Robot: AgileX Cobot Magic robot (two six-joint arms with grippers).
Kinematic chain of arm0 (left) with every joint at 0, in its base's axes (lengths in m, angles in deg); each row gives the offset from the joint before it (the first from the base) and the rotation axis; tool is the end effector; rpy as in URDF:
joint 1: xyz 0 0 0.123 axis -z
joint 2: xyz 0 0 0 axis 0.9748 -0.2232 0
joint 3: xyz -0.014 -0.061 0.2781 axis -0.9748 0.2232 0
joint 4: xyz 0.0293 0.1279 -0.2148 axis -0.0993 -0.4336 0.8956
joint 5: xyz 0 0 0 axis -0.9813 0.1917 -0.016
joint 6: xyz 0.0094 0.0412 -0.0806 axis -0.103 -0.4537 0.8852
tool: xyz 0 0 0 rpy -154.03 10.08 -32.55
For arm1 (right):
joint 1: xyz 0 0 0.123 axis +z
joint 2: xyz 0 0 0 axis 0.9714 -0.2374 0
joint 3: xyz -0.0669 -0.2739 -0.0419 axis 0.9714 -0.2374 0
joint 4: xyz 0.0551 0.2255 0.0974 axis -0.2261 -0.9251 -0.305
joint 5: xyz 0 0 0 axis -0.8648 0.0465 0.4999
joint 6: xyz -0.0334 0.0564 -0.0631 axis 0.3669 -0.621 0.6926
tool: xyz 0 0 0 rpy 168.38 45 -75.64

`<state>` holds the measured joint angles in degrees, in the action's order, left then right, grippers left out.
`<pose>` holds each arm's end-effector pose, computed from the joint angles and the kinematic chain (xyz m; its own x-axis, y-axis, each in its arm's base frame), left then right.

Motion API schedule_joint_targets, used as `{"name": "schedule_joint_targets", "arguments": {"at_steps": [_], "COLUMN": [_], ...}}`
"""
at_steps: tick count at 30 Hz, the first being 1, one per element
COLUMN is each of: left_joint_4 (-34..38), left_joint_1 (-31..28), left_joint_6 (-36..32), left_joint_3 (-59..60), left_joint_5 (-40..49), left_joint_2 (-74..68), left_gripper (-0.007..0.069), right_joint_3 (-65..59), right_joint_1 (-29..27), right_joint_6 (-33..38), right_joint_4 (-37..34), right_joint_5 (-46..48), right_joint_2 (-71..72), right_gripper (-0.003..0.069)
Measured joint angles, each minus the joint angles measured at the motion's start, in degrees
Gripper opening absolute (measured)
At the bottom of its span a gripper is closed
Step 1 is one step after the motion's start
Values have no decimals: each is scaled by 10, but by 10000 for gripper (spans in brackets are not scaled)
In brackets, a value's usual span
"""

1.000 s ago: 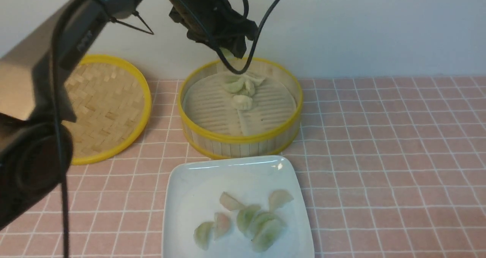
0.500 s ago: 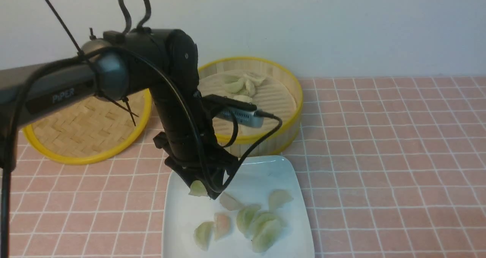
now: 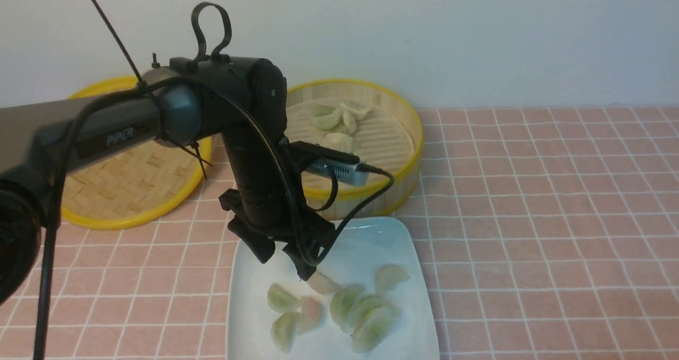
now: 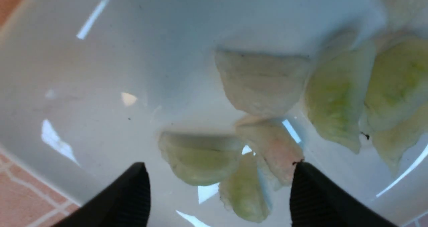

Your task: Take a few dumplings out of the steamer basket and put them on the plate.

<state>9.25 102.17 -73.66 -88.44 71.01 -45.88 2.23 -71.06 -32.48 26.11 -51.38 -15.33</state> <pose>0.3528 -0.1835 0.2026 -0.8767 0.4810 -0.0059 0.4737 0.8613 -0.1839 0.0513 0.0080 0.1718 -0.3110 0.0615 -0.9484 -0.0981 0.9905 0.0964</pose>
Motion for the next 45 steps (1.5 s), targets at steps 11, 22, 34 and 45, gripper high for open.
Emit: {"name": "schedule_joint_targets", "arguments": {"at_steps": [11, 22, 34, 45], "left_joint_4": [-5, 41, 0, -50], "left_joint_1": [0, 0, 0, 0], "left_joint_6": [13, -16, -25, -18], "left_joint_3": [17, 300, 494, 556], "left_joint_5": [-1, -294, -372, -388], "left_joint_2": [241, 631, 908, 1011], "left_gripper": [-1, -6, -6, -6], "right_joint_3": [0, 0, 0, 0], "right_joint_1": [0, 0, 0, 0], "right_joint_6": [0, 0, 0, 0], "right_joint_4": [0, 0, 0, 0], "right_joint_5": [0, 0, 0, 0], "right_joint_2": [0, 0, 0, 0], "right_gripper": [-15, -15, -15, -15]}}
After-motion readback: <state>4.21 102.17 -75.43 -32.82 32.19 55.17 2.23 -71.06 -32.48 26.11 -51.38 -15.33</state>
